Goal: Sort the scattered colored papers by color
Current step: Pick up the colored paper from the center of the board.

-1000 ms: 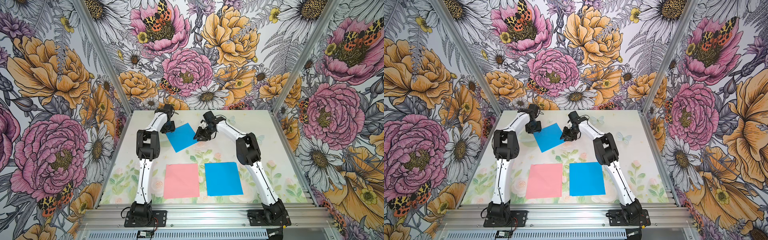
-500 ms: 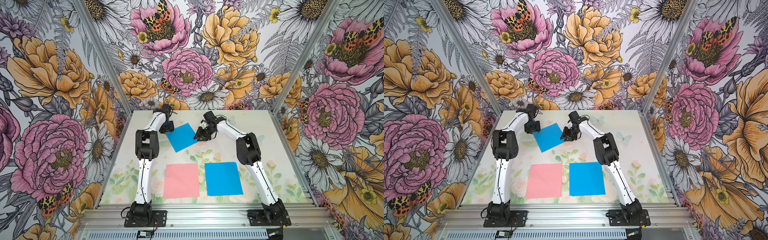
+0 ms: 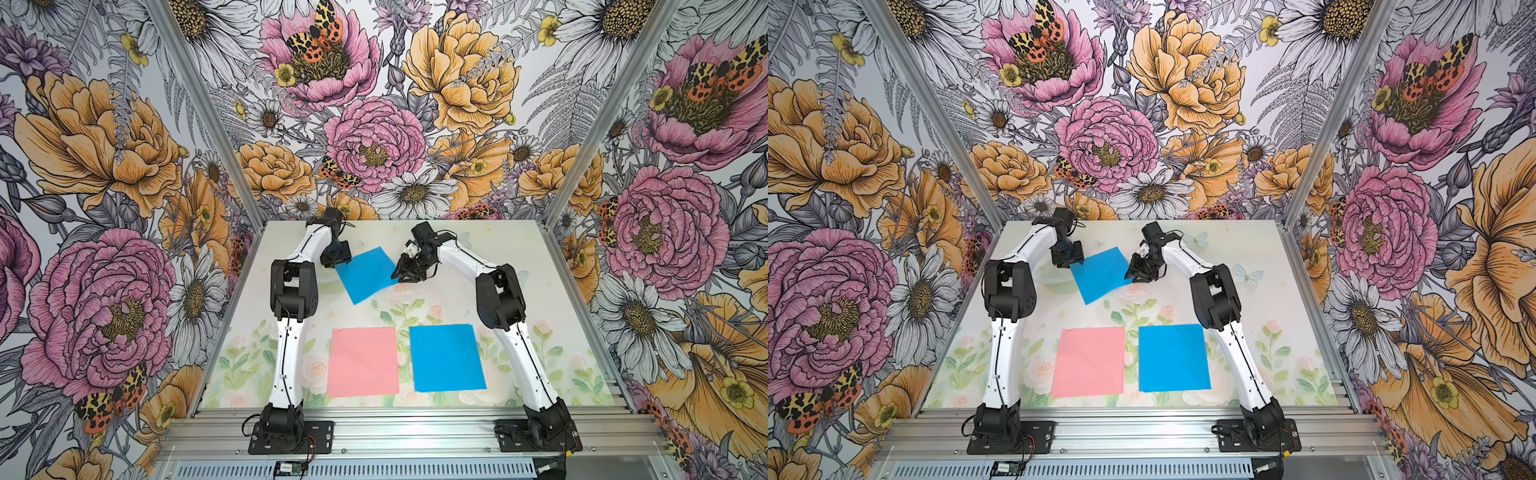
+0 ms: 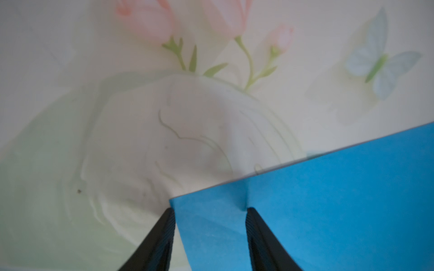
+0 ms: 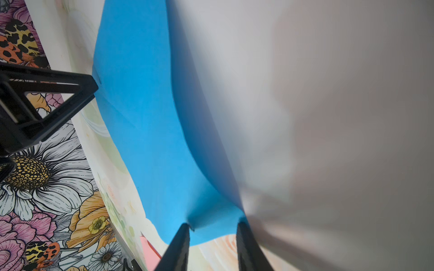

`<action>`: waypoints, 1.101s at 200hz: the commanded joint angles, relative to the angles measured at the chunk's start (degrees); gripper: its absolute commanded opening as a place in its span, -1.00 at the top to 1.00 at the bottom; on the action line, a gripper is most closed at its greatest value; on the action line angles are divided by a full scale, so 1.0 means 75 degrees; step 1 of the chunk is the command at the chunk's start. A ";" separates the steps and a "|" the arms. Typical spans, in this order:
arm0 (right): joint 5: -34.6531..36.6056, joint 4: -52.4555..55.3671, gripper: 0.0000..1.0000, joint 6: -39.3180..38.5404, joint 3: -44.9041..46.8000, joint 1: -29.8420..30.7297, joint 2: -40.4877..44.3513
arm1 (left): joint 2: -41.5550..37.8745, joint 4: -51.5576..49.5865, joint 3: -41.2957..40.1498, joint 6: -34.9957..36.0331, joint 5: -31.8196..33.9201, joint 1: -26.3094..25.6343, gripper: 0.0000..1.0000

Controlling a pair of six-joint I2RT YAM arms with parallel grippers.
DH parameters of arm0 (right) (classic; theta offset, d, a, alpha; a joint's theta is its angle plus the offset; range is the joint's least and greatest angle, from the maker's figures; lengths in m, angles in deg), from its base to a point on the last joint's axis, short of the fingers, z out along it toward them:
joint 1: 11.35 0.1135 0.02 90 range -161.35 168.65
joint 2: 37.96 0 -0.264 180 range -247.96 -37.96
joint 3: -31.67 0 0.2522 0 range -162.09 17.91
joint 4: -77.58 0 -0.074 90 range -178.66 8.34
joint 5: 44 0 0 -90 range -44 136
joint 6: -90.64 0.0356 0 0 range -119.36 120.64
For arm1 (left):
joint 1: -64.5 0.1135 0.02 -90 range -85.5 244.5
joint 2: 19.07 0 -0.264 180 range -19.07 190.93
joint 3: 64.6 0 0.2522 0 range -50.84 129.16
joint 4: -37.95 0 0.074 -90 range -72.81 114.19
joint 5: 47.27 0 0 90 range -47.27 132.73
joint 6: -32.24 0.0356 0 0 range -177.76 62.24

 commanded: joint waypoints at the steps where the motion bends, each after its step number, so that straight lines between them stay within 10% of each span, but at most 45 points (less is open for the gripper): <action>1: 0.0709 0.0560 0.26 -0.0106 0.0291 -0.0180 0.0028 | 0.0167 -0.0244 -0.0914 -0.1132 -0.0831 -0.0349 -0.05; 134: 0.0756 0.0562 0.26 -0.0095 0.0376 -0.0207 0.0038 | -0.3324 0.5499 -0.7519 -0.6049 -0.1811 -0.0569 -0.11; 220: 0.0764 0.0561 0.26 -0.0123 0.0440 -0.0203 0.0082 | -0.3575 0.6853 -0.8840 -0.8280 -0.2476 -0.1065 -0.14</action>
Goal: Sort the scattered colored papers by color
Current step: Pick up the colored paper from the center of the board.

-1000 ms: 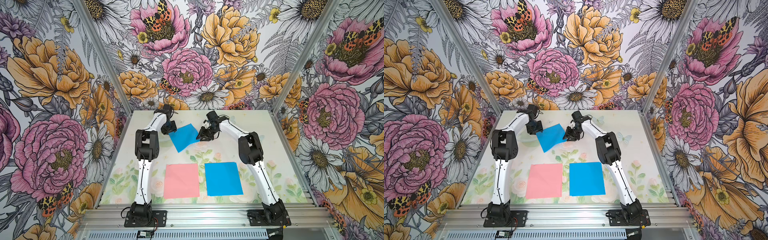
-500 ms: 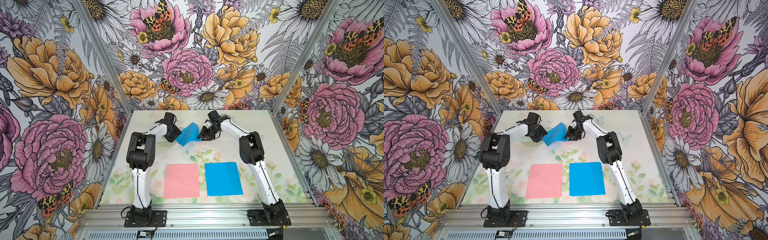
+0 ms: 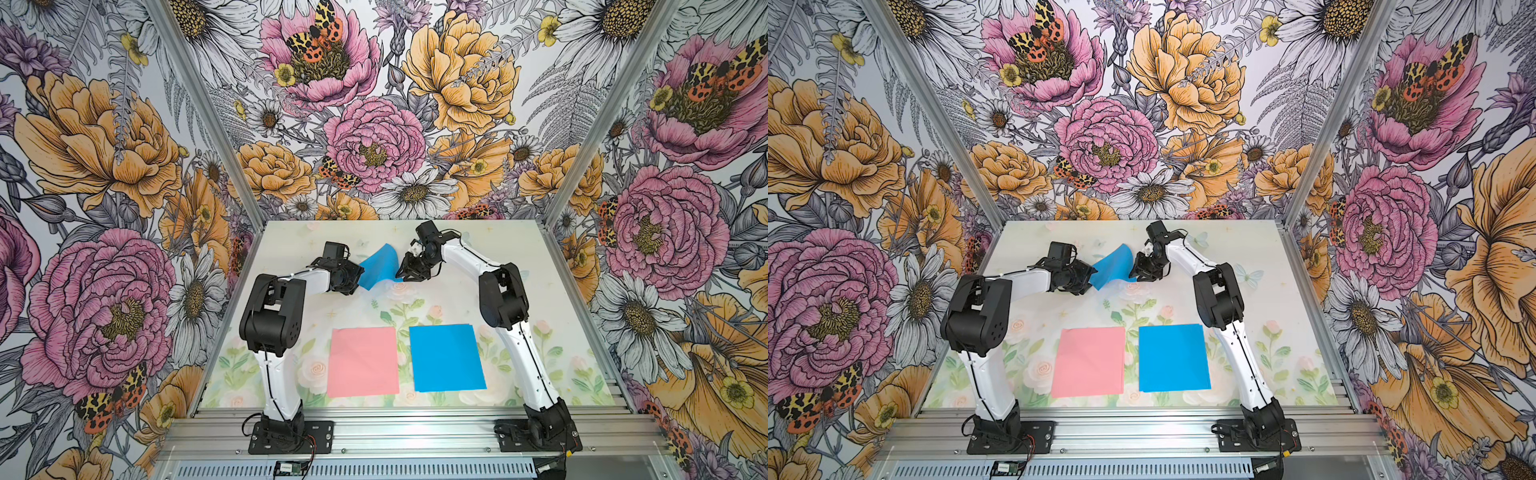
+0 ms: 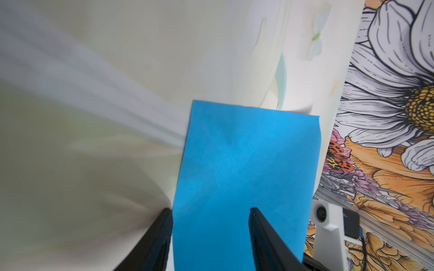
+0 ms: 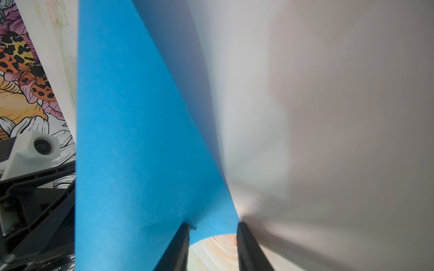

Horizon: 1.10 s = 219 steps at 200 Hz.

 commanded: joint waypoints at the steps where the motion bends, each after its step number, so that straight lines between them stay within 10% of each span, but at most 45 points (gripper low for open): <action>1: 0.0652 0.0459 0.25 -0.0115 0.0341 -0.0055 -0.0003 | 0.0310 -0.0569 -0.0939 -0.1282 -0.0567 -0.0435 -0.14; 78: 0.0627 0.0471 0.25 -0.0169 0.0391 -0.0056 -0.0007 | -0.0452 0.0337 -0.1951 -0.3247 -0.1005 -0.0833 -0.13; 139: 0.0585 0.0482 0.25 -0.0240 0.0537 -0.0054 0.0050 | 0.0969 -0.0314 -0.1092 -0.1921 -0.0556 -0.0609 0.31; 219: 0.0575 0.0633 0.21 -0.0412 0.0520 -0.0269 0.0265 | -0.0824 -0.1742 -0.0837 -0.1286 0.0904 -0.0573 0.57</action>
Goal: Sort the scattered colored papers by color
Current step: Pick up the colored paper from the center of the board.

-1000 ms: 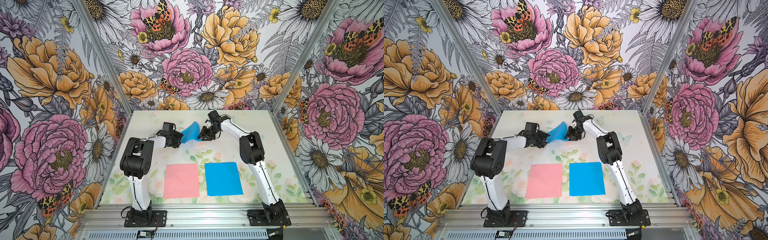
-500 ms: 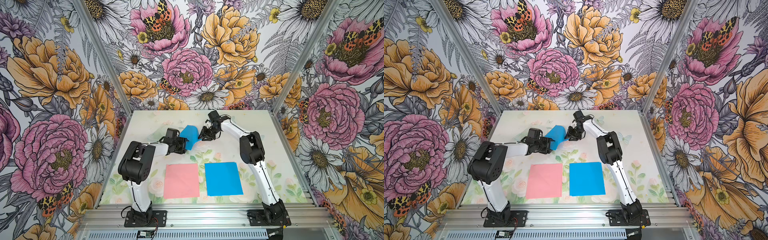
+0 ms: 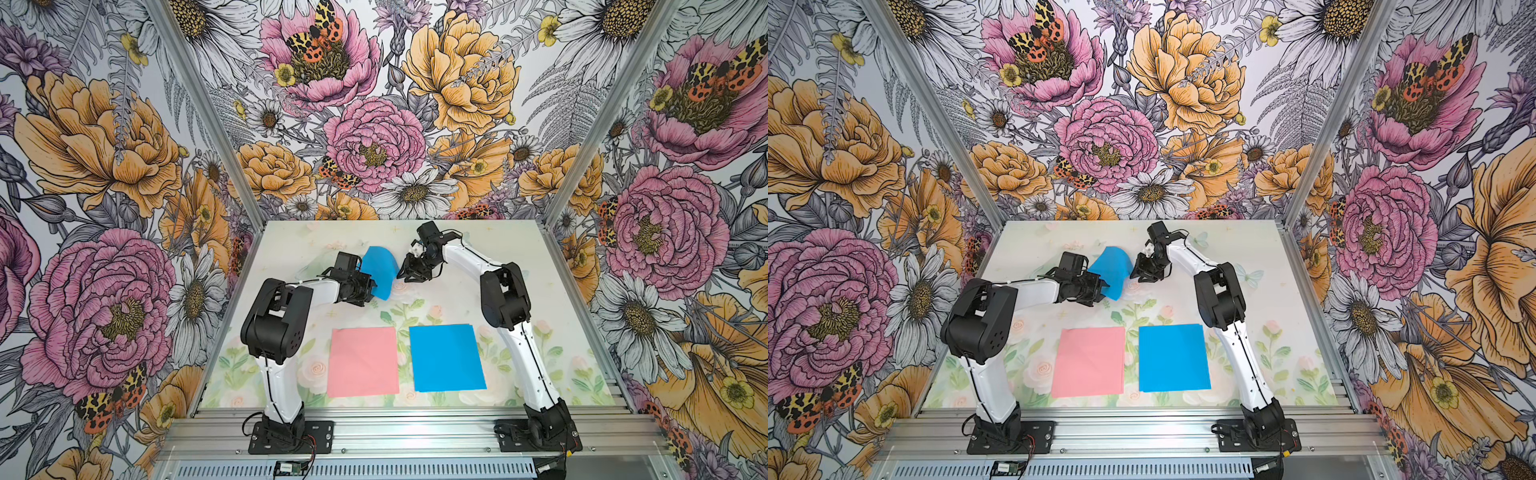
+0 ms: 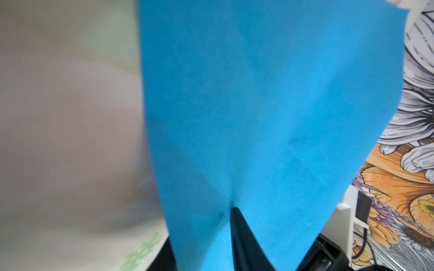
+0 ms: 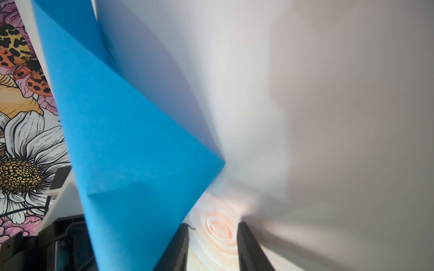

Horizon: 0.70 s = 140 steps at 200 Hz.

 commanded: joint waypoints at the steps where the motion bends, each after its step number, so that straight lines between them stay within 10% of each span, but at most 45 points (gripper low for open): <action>1: 0.0554 0.0692 0.21 -0.0205 0.0208 -0.0244 0.0083 | -0.0302 -0.1482 -0.0082 0.0519 0.1063 0.0076 0.58; 89: 0.0706 0.1518 0.08 -0.1108 0.1144 -0.0986 0.2310 | -0.0303 -0.1546 0.1075 0.2633 0.2240 -0.0157 1.00; 140: 0.2371 0.2405 0.04 -0.2206 0.1430 -0.1366 0.3251 | 0.0446 -0.0984 0.4168 0.3771 0.0267 -0.0720 1.00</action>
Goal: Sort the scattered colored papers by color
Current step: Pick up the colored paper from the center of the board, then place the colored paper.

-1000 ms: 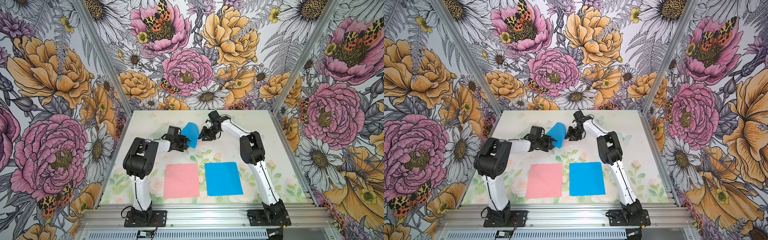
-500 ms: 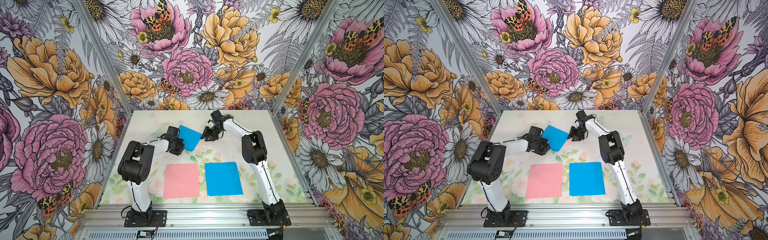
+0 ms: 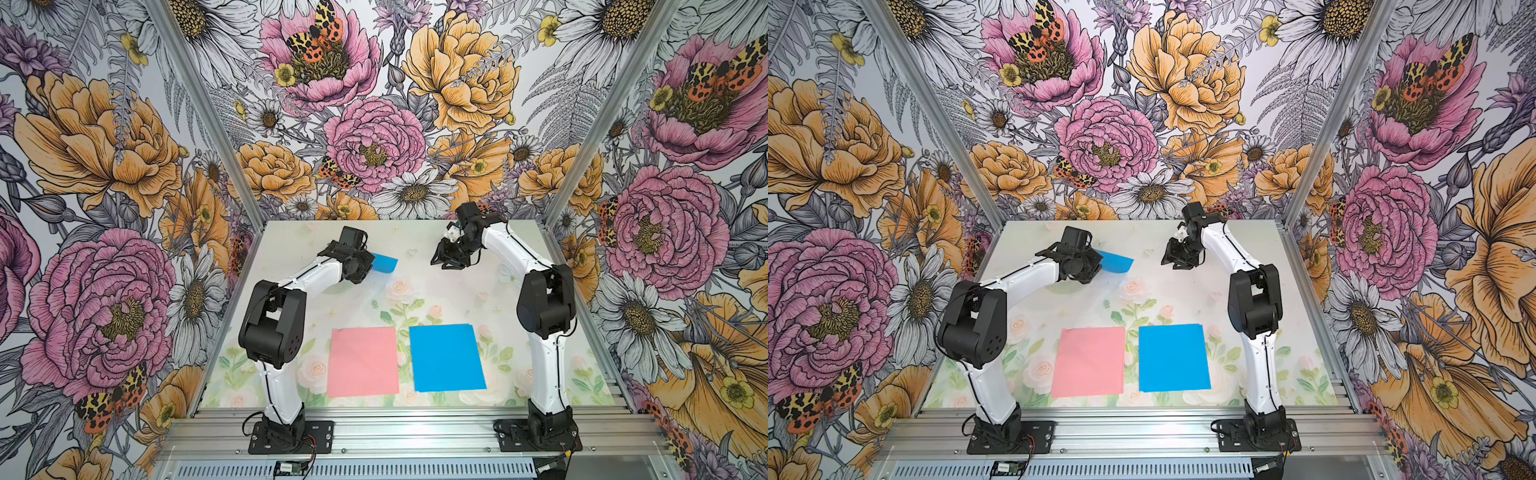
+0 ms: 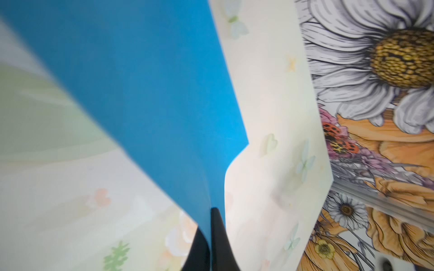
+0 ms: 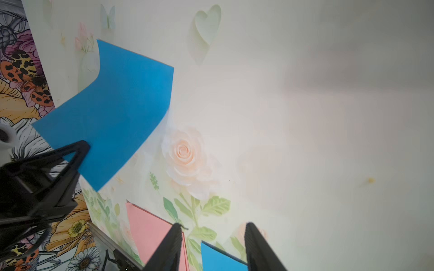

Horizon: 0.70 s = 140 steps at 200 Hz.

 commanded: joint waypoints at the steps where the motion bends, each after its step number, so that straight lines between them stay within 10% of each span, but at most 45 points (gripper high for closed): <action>1: 0.1278 0.0658 0.04 -0.0800 0.0234 -0.0216 0.0607 | 0.0499 0.0797 0.1256 0.0781 -0.1383 -0.0331 1.00; 80: 0.2494 0.0632 -0.14 -0.0794 0.1657 -0.2371 0.2977 | 0.1499 0.4359 0.1468 -0.2436 -0.4444 -0.2412 1.00; 140: 0.2199 0.0496 -0.21 -0.0625 0.2768 -0.2866 0.3790 | 0.1259 0.0584 0.0287 0.0277 -0.5499 -0.3210 1.00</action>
